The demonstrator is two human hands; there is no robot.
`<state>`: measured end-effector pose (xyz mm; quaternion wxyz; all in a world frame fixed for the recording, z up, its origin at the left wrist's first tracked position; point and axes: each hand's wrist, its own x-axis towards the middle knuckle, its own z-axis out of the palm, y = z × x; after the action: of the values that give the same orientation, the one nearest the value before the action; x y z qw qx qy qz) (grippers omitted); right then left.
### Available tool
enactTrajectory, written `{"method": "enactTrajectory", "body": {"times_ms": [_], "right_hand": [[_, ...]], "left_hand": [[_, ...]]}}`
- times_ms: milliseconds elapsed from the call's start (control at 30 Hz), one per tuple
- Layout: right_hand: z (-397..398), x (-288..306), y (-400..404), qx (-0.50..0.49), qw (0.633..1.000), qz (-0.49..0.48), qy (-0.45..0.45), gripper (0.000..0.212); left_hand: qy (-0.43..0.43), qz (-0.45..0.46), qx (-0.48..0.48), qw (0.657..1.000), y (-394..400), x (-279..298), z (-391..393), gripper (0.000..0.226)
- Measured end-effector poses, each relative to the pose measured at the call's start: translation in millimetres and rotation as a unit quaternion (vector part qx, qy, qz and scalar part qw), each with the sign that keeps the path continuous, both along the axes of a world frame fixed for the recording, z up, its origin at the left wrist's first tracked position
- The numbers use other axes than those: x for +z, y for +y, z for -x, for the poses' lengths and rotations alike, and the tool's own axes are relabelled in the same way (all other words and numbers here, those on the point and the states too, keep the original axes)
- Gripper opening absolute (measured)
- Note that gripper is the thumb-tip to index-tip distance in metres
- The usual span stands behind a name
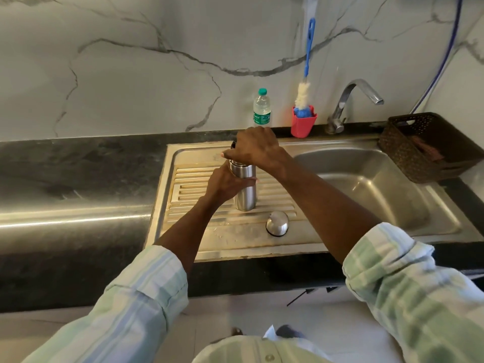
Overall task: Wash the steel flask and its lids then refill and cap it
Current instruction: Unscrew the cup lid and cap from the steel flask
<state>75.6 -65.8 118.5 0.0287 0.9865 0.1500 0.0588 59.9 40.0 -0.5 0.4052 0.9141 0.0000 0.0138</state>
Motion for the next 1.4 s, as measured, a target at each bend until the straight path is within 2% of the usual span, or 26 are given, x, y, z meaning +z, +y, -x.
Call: {"method": "enactTrajectory", "body": {"times_ms": [300,467,667,767,833,900,933,1000,1067,1100,1233,1400], "right_hand": [[-11.0,1.3,-11.5,0.053,0.998,0.012,0.025,0.062],[-14.2,3.1,-14.7,0.078,0.995,0.013,0.053,0.061],[-10.0,8.1,-16.6,0.086,0.992,-0.003,0.088,0.055],[-6.4,7.6,-10.5,0.046,0.995,0.007,0.088,0.067],[-0.4,0.4,-2.8,-0.012,0.999,0.018,0.040,0.078],[5.7,-8.2,8.1,-0.084,0.996,-0.020,0.003,0.086],[8.0,-12.0,13.2,-0.113,0.993,-0.039,-0.013,0.085],[8.5,-16.9,18.6,-0.128,0.989,-0.046,-0.053,0.066],[7.7,-17.0,17.2,-0.110,0.989,-0.041,-0.086,0.046],[6.8,-17.5,15.2,-0.095,0.990,-0.045,-0.094,0.043],[2.5,-19.6,2.5,-0.013,0.993,-0.044,-0.109,0.043],[0.0,-12.9,-11.1,0.116,0.989,-0.035,-0.084,0.042]], "left_hand": [[-0.004,-0.028,0.009,1.000,-2.5,2.8,2.1,0.082],[-0.008,-0.027,0.004,1.000,-3.9,6.9,3.3,0.076],[-0.012,-0.027,0.012,1.000,-6.5,9.7,8.8,0.083],[-0.012,-0.023,0.028,0.999,-8.0,7.5,9.6,0.082],[-0.012,-0.011,0.030,0.999,-10.5,4.9,11.0,0.079],[-0.023,0.016,0.022,0.999,-12.4,3.5,12.8,0.084],[-0.025,0.026,0.021,0.999,-12.4,1.7,12.5,0.087],[-0.019,0.042,0.015,0.999,-10.1,-0.8,11.1,0.089],[-0.012,0.062,-0.001,0.998,-5.8,-1.6,8.0,0.085],[-0.010,0.071,-0.010,0.997,-3.5,-2.0,6.1,0.082],[-0.005,0.079,-0.039,0.996,2.8,0.2,2.1,0.070],[-0.010,0.065,-0.076,0.995,9.3,-3.9,-2.3,0.059]]}}
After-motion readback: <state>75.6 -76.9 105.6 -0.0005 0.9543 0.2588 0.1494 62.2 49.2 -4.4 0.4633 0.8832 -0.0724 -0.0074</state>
